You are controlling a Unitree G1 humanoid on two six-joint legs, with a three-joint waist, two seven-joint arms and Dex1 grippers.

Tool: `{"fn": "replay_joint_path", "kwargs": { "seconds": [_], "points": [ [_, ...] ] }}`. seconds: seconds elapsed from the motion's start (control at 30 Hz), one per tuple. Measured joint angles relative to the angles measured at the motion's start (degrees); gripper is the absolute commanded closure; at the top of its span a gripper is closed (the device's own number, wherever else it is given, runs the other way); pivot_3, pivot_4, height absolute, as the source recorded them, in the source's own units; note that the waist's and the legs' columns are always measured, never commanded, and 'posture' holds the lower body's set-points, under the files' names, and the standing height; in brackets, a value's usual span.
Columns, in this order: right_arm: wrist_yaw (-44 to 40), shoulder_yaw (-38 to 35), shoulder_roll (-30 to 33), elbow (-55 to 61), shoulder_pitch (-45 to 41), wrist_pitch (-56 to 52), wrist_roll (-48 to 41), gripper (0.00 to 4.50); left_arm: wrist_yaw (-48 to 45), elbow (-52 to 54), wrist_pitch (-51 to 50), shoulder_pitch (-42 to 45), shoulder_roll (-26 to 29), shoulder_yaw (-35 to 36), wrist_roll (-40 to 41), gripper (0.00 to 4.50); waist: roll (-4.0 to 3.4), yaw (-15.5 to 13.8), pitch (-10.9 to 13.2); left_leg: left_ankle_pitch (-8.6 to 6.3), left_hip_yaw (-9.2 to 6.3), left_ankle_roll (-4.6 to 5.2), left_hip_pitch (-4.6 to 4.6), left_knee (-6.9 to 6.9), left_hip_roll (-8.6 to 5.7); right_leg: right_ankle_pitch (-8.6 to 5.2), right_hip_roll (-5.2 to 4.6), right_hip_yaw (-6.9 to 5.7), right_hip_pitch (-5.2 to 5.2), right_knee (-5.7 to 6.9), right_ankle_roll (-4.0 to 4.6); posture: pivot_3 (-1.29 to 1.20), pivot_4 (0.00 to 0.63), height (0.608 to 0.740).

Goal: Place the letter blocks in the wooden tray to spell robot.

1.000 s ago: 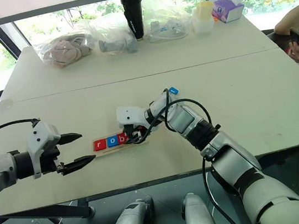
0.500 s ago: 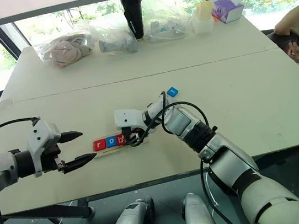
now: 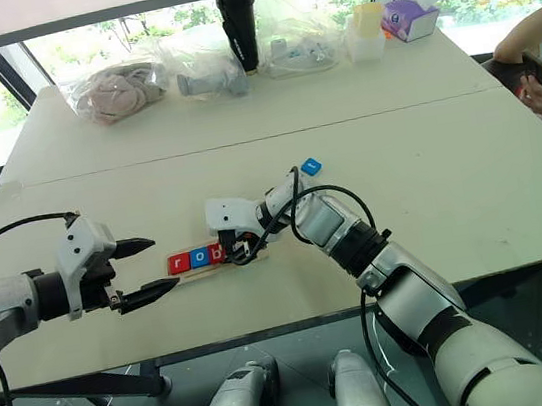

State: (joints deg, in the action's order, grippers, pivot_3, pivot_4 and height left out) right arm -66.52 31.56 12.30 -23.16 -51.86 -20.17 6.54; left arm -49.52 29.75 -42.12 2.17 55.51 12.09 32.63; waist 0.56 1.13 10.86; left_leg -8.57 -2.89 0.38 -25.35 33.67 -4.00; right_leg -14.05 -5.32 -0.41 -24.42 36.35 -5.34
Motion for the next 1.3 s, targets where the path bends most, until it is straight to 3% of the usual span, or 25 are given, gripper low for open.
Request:
{"fn": "replay_joint_path", "kwargs": {
  "seconds": [0.2, 0.4, 0.43, 0.67, 0.93, 1.3],
  "points": [
    [1.0, -0.4, -1.1, -0.9, 0.0, -0.3, 0.0, 3.36, 0.0, -0.1, 0.2, 1.0, -0.4, -0.8, -0.1, 0.0, 0.0, 0.0, 0.0, 0.0, 0.0, 0.0, 0.0, 0.0, 0.0, 0.01, 0.02, 0.0, -0.01, 0.01, -0.02, 0.0, 0.15, 0.74],
    [1.1, -1.0, -0.7, -1.1, 0.0, -0.3, 0.0, 0.35, -0.1, -0.4, 0.3, 1.0, -0.5, -1.2, -0.3, 0.0, 0.0, 0.0, 0.0, 0.01, 0.0, -0.01, 0.0, 0.0, 0.0, 0.02, 0.02, 0.01, -0.01, 0.03, -0.02, 0.0, 0.15, 0.74],
    [1.1, -1.1, -0.6, -1.1, 0.0, -0.3, 0.0, 0.02, -0.1, -0.4, 0.3, 1.0, -0.5, -1.2, -0.4, 0.0, 0.0, -0.1, 0.0, 0.01, 0.0, -0.01, 0.0, 0.0, -0.01, 0.02, 0.01, 0.01, 0.0, 0.03, -0.02, 0.0, 0.15, 0.74],
    [1.7, -3.7, -1.3, -0.7, -0.1, -2.5, -1.8, 0.02, -0.2, -0.5, 0.4, 1.7, -0.5, -1.2, -0.8, 0.0, 0.0, -0.1, 0.0, 0.01, 0.0, -0.01, -0.01, 0.0, -0.01, 0.02, 0.01, 0.01, -0.01, 0.03, -0.02, 0.0, 0.15, 0.74],
    [7.7, -17.4, -3.4, 2.2, -4.3, -7.1, -10.7, 0.02, -0.5, -2.0, 0.6, 2.2, -0.5, -1.2, -0.9, 0.0, 0.0, -0.2, 0.0, 0.01, -0.01, -0.01, -0.02, -0.01, -0.02, 0.04, -0.01, 0.02, -0.02, 0.03, -0.05, 0.0, 0.15, 0.74],
    [11.1, -11.4, -0.8, -4.0, -1.1, 1.4, -4.2, 0.02, -2.9, -2.3, 1.3, 2.0, 1.5, -1.6, -2.2, 0.0, 0.0, 0.1, 0.0, 0.03, 0.1, -0.03, -0.03, -0.14, -0.01, 0.03, -0.01, 0.09, 0.06, 0.09, -0.04, 0.0, 0.15, 0.74]
  ]
}}
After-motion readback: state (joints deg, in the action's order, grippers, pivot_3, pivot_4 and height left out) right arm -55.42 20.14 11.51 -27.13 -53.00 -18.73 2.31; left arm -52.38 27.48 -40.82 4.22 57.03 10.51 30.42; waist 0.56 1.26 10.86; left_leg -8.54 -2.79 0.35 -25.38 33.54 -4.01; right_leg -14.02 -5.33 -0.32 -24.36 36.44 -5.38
